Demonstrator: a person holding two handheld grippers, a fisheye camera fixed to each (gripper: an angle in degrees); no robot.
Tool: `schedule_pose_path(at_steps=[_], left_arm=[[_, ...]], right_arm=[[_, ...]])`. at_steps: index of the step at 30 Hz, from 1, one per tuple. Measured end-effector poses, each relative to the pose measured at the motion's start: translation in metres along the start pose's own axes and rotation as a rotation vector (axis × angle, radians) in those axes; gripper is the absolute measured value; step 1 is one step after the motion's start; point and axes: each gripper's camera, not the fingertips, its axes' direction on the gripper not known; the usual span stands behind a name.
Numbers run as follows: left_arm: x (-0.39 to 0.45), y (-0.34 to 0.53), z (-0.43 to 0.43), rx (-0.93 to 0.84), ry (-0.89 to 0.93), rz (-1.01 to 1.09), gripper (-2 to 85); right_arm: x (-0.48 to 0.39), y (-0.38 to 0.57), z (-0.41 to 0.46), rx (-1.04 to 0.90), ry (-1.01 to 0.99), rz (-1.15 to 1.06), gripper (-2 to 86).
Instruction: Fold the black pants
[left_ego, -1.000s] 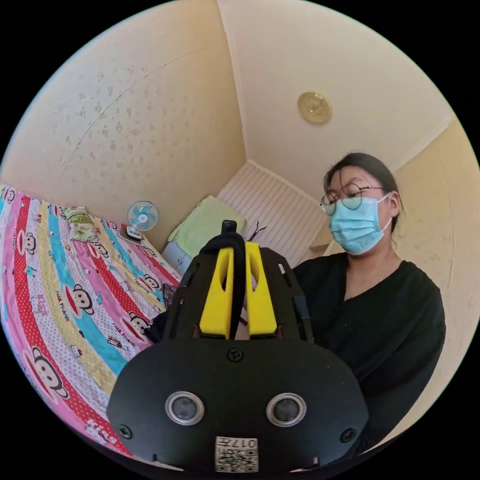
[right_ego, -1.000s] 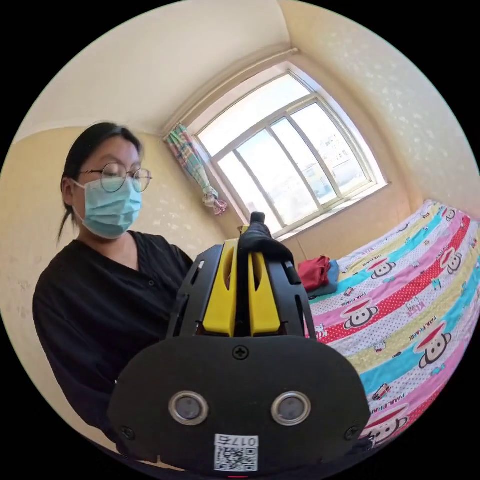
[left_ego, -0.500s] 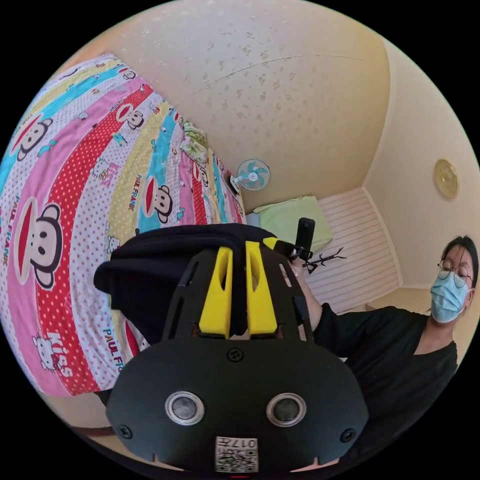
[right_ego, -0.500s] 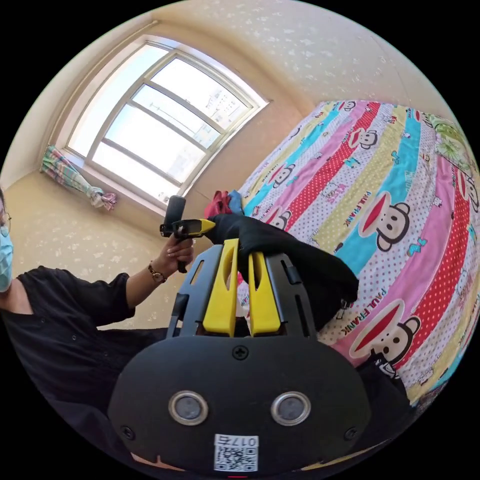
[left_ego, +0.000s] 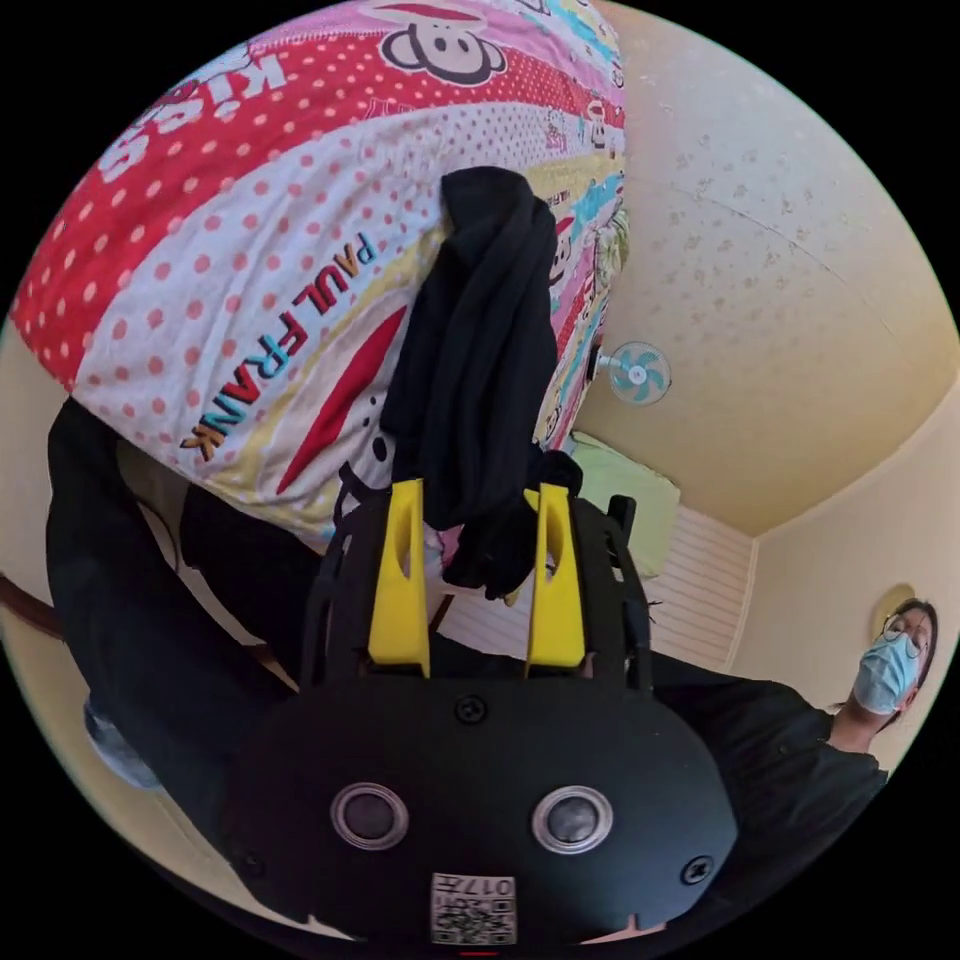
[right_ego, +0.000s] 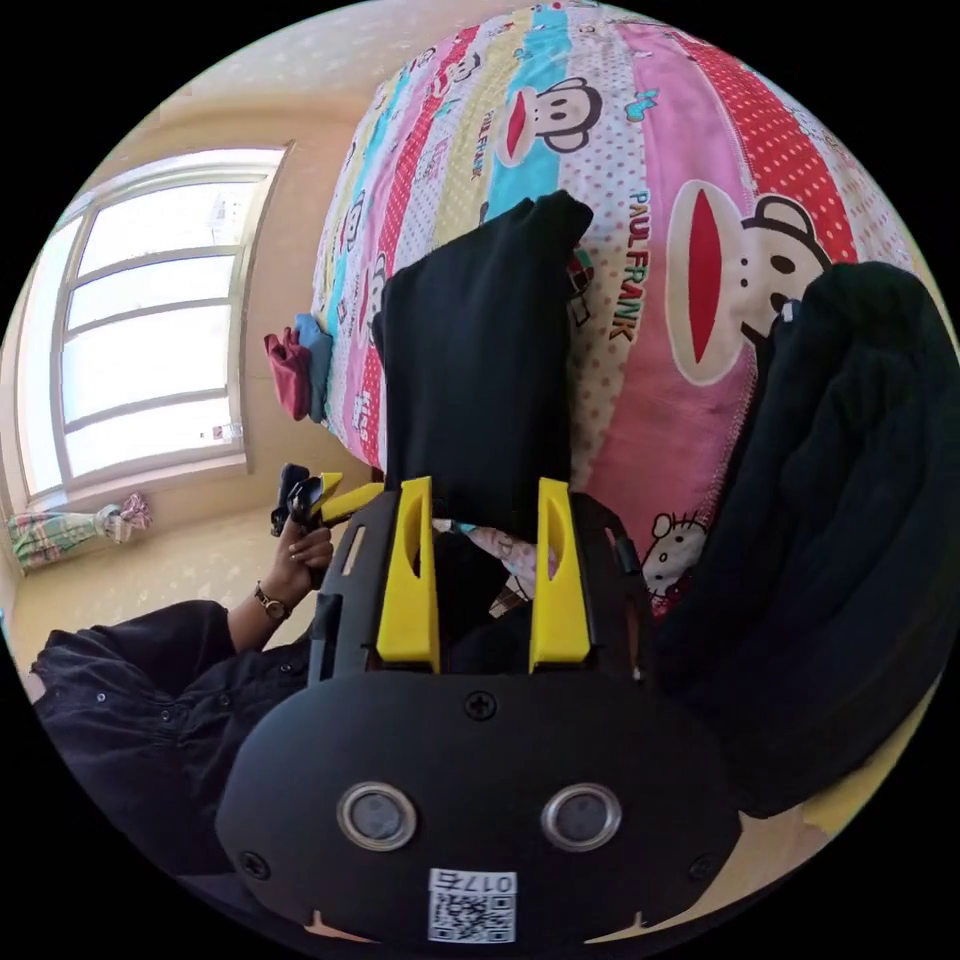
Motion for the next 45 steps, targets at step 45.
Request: schedule_pose_path(at_steps=[45], left_arm=[[0.172,-0.305,-0.416,0.395,-0.105,0.057,15.9]], right_arm=[[-0.523,-0.525,0.218,-0.170,0.082,-0.477,13.9]])
